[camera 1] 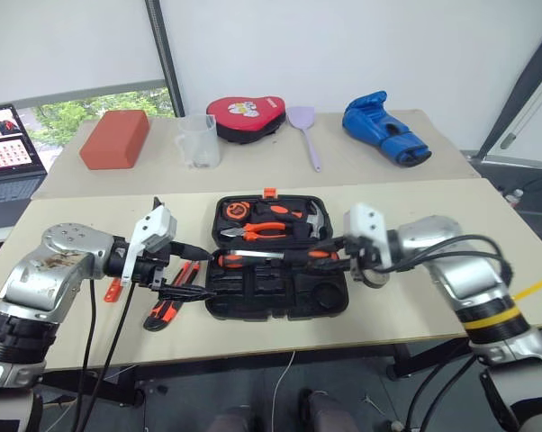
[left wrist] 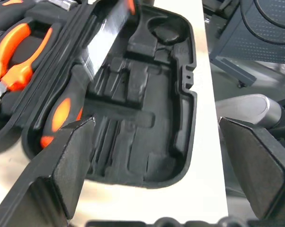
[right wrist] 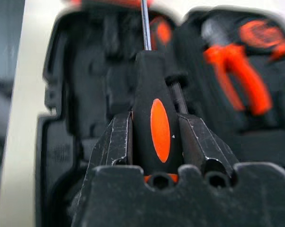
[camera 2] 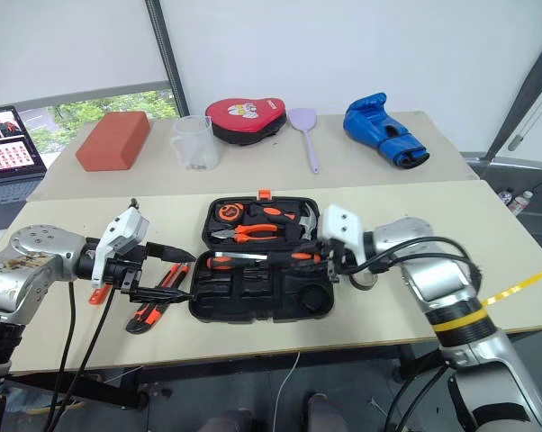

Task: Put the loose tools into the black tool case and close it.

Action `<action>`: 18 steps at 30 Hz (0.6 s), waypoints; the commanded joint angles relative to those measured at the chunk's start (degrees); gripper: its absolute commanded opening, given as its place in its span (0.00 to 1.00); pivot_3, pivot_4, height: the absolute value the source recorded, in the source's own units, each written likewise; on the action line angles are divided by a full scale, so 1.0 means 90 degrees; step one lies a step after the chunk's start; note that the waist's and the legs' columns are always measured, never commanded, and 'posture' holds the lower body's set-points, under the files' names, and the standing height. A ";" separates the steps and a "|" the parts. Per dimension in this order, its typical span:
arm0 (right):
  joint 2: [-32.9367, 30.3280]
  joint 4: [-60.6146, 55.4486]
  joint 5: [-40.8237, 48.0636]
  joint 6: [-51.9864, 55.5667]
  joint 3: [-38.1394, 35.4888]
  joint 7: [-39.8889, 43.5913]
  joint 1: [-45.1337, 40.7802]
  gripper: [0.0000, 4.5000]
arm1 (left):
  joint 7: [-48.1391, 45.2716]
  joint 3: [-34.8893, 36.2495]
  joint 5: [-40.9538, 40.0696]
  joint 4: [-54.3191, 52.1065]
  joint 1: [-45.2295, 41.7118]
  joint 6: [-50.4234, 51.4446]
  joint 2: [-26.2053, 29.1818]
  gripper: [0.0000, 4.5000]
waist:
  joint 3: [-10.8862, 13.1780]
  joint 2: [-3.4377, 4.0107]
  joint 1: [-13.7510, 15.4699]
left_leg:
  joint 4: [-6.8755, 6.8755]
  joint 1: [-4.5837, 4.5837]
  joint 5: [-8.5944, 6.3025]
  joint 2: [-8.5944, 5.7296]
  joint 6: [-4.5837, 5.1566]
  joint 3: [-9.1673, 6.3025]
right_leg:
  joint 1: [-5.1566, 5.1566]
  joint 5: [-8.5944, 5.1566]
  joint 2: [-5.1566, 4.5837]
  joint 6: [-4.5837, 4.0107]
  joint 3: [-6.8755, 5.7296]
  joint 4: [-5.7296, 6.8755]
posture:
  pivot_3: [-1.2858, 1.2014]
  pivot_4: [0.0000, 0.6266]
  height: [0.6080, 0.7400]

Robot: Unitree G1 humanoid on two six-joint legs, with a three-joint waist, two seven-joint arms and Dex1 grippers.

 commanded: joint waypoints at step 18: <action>0.0704 0.0186 -0.0082 0.0426 -0.0500 -0.0094 -0.0334 0.93 | 0.0136 0.0077 0.0008 -0.0050 -0.0196 -0.0175 -0.0046 1.00 | 0.0000 0.0001 -0.0142 | -0.0002 0.0007 0.0003 0.0014 -0.0012 -0.0001 | -0.0003 -0.0005 -0.0003 -0.0027 -0.0027 0.0004 | 0.52 0.24 1.00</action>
